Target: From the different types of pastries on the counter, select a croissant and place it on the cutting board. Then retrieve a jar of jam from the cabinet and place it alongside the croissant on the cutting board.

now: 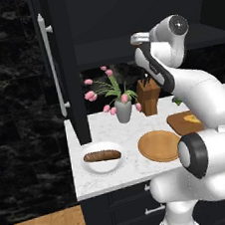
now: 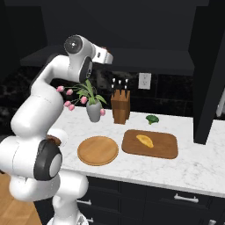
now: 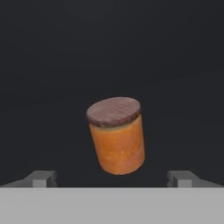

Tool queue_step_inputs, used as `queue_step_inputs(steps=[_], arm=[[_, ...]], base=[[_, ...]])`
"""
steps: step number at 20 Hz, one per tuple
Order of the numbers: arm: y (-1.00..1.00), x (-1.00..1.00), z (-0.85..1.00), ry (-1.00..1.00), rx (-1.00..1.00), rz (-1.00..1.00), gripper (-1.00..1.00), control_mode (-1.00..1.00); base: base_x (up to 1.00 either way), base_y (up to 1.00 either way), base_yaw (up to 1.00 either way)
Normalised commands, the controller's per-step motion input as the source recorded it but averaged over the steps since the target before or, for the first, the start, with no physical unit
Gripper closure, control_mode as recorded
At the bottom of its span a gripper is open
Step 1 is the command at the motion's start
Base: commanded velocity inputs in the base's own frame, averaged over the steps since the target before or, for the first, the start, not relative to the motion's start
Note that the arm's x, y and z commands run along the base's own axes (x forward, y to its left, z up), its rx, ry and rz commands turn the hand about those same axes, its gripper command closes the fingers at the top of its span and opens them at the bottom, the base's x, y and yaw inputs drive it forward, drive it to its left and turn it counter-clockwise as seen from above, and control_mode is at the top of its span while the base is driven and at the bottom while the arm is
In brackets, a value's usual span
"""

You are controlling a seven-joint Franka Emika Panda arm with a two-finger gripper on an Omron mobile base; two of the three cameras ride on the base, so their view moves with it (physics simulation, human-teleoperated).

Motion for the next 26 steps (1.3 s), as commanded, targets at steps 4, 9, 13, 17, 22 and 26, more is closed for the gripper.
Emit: queue_step_inputs(steps=[4,9,13,17,22,26], arm=[[-0.03,0.37,-0.21,0.01,0.00,0.00,-1.00,-1.00],[-0.03,0.39,-0.16,0.01,0.00,0.00,-1.00,-1.00],[-0.04,0.35,-0.11,0.02,0.00,0.00,-1.00,-1.00],[-0.04,0.31,-0.13,0.02,0.00,0.00,-1.00,-1.00],[0.00,0.26,-0.31,0.04,0.00,0.02,1.00,-1.00],[0.00,0.17,-0.39,0.04,0.00,0.03,1.00,-1.00]], base=[[0.00,0.00,0.00],[0.00,0.00,0.00],[0.00,0.00,0.00],[0.00,0.00,0.00],[0.00,0.00,0.00],[0.00,0.00,0.00]])
